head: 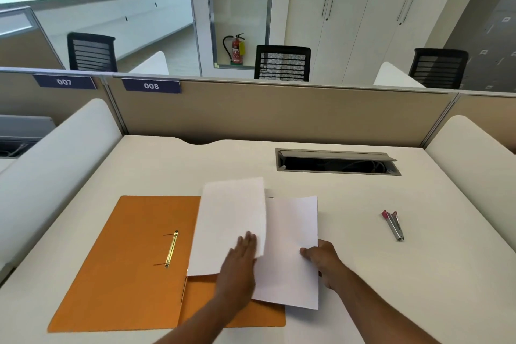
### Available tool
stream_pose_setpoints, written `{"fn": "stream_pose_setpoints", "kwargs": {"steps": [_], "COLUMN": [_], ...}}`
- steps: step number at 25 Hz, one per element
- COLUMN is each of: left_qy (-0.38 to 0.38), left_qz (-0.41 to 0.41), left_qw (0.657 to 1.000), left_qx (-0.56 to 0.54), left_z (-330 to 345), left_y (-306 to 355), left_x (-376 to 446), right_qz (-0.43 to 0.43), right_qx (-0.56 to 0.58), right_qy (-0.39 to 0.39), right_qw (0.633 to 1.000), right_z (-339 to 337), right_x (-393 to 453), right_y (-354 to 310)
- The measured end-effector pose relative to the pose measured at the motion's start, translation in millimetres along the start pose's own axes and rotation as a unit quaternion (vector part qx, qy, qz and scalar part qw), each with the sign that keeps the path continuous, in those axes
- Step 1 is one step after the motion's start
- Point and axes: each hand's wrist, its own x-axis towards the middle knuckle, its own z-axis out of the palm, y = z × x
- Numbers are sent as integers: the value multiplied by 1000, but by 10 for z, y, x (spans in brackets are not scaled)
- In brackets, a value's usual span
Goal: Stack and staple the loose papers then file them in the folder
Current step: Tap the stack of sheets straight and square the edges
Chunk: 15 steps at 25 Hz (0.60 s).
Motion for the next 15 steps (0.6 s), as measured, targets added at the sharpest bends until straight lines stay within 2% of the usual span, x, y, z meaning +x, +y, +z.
{"fn": "stream_pose_setpoints", "kwargs": {"steps": [3, 7, 12, 15], "left_qy": [-70, -161, -205, -218], "left_qz": [48, 63, 84, 73], "left_qw": [996, 984, 974, 973], "left_qx": [16, 43, 48, 12], "left_z": [175, 266, 297, 232], "left_y": [224, 387, 478, 428], "left_x": [-138, -176, -133, -115], "right_qz": [16, 60, -7, -46], "right_qx": [-1, 22, -1, -29], "right_qy": [-8, -28, -27, -17], "right_qw": [1000, 998, 1000, 998], "right_z": [54, 159, 278, 218], "right_x": [27, -4, -19, -38], "right_y": [-26, -68, -37, -55]}}
